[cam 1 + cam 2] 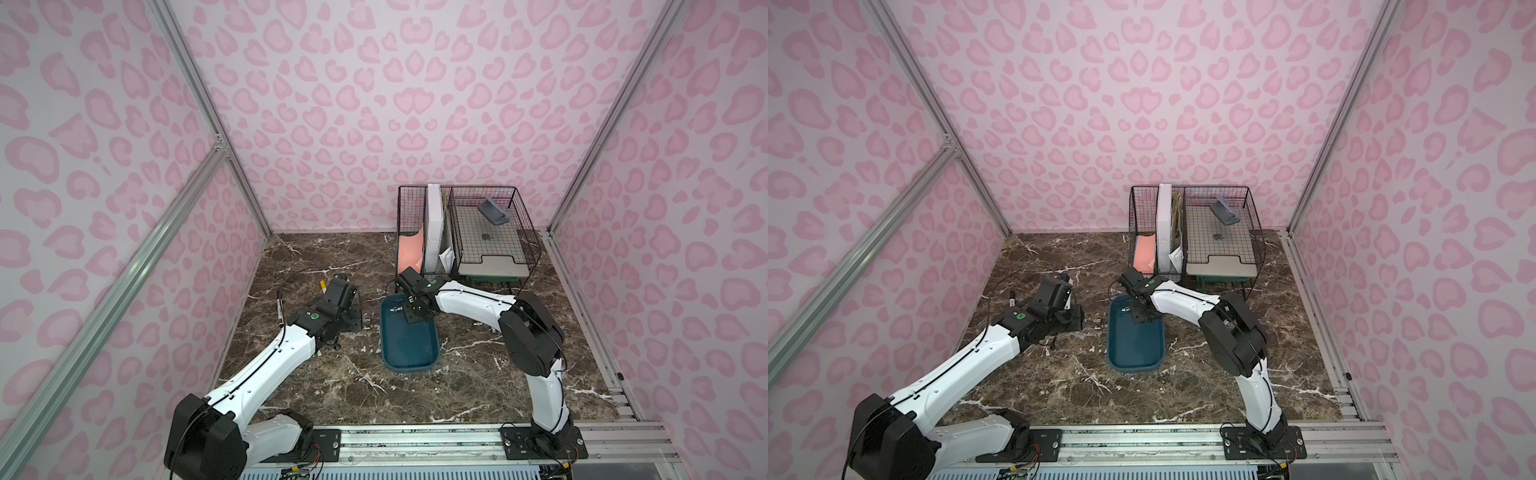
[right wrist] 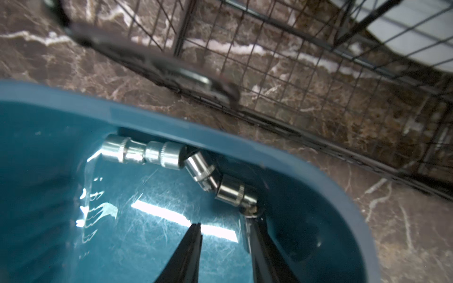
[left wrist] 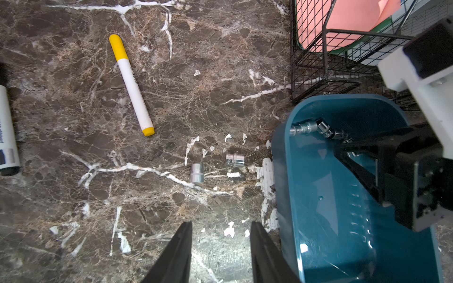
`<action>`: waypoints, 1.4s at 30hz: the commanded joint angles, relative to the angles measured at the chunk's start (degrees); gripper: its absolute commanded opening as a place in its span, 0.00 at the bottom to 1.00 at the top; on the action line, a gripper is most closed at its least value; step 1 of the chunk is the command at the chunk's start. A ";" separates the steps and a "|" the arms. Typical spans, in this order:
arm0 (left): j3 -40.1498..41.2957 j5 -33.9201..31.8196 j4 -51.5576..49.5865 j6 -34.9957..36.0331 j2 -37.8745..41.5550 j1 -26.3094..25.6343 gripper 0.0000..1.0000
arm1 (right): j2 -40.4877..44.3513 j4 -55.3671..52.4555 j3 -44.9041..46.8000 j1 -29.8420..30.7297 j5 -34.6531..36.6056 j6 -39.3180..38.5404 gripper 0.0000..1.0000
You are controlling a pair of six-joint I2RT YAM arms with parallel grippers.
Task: Take out the socket from the storage box
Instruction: Pick up the socket head from the storage box.
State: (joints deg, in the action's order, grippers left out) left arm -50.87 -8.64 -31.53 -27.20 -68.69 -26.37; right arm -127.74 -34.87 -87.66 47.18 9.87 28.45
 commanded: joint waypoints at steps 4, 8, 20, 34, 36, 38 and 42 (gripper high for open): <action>0.07 -0.40 -0.20 -0.05 0.39 0.04 0.44 | -1.10 -2.09 -1.55 0.53 2.96 2.45 0.41; 0.12 -0.32 -0.03 -0.12 0.39 0.05 0.44 | -1.80 -3.67 -2.44 0.46 4.63 3.59 0.43; 0.28 -0.25 0.07 0.04 0.48 -0.04 0.44 | -3.23 -6.14 -4.43 1.06 8.92 5.02 0.49; 0.16 -0.58 0.14 0.22 0.29 0.00 0.44 | -3.66 -1.94 -3.00 0.97 2.75 3.48 0.31; 0.07 -0.50 0.19 0.31 0.21 0.03 0.44 | -3.66 -1.91 -2.96 0.91 2.46 3.34 0.25; 0.03 -0.45 0.27 0.35 0.22 0.05 0.44 | -3.66 -1.98 -2.80 0.91 2.10 3.15 0.22; -0.11 0.16 0.55 0.31 0.04 0.02 0.44 | -0.98 -1.71 -1.66 0.97 1.13 2.75 0.19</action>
State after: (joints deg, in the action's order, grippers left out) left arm -50.63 -8.64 -31.51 -27.03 -68.42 -26.37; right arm -130.28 -37.89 -89.67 48.01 12.12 31.73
